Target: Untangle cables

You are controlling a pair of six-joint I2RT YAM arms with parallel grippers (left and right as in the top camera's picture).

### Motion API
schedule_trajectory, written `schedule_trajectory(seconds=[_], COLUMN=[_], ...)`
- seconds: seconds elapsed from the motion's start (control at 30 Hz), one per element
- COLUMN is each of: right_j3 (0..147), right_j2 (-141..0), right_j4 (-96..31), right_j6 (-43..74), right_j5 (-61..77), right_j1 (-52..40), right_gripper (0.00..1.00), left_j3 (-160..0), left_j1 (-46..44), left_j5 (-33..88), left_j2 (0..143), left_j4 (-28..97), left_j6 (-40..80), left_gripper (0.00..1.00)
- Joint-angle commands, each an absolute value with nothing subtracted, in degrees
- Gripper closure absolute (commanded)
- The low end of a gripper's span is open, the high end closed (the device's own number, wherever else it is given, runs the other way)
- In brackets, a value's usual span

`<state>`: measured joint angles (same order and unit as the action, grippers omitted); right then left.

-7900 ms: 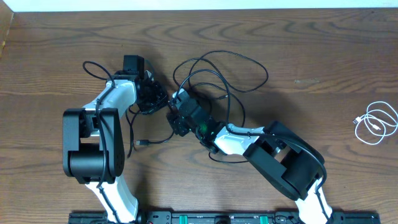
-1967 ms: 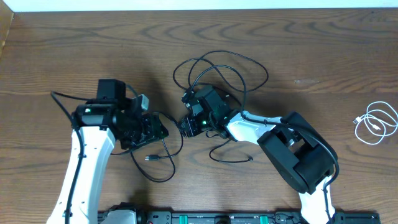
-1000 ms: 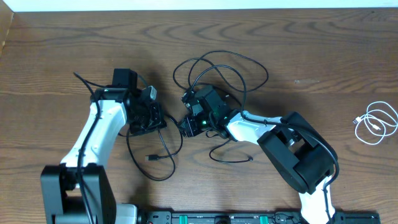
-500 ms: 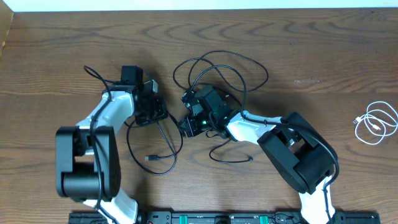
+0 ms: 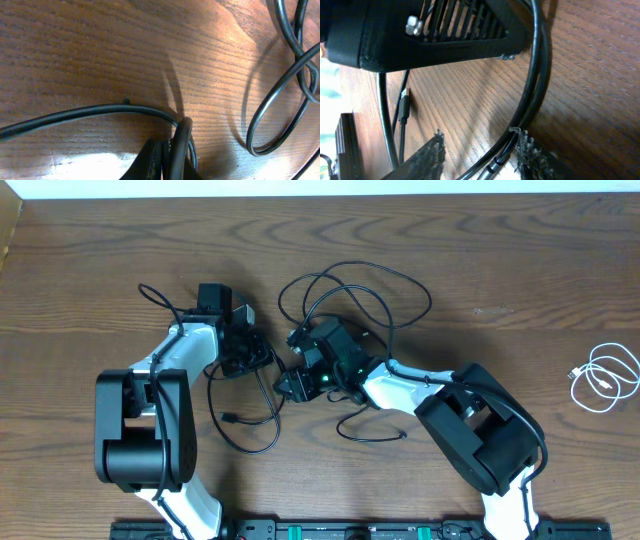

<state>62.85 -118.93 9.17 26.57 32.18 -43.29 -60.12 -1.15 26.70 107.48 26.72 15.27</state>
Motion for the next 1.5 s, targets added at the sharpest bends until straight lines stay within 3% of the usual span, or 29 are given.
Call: schedule_trajectory(seconds=[0.0, 0.47, 1.1, 1.47], right_j3=[62.19, 62.19, 62.19, 62.19], right_j2=[-119.46, -119.46, -119.46, -119.46], right_j4=[8.10, 6.42, 4.91, 5.61], right_j6=[26.74, 26.72, 26.74, 34.52], right_j5=[30.39, 33.61, 35.46, 23.66], right_j1=[-44.42, -45.56, -46.72, -49.63], right_gripper=[0.50, 0.34, 0.32, 0.36], left_j3=[-59.79, -59.79, -59.79, -59.79], left_j1=[-1.21, -1.21, -1.21, -1.21], left_j5=[22.63, 22.63, 22.63, 22.85], left_j2=[110.54, 110.54, 110.54, 110.54], left_j4=[26.83, 26.83, 26.81, 26.87], left_j6=[16.29, 16.62, 16.62, 18.15], left_gripper=[0.92, 0.92, 0.92, 0.92])
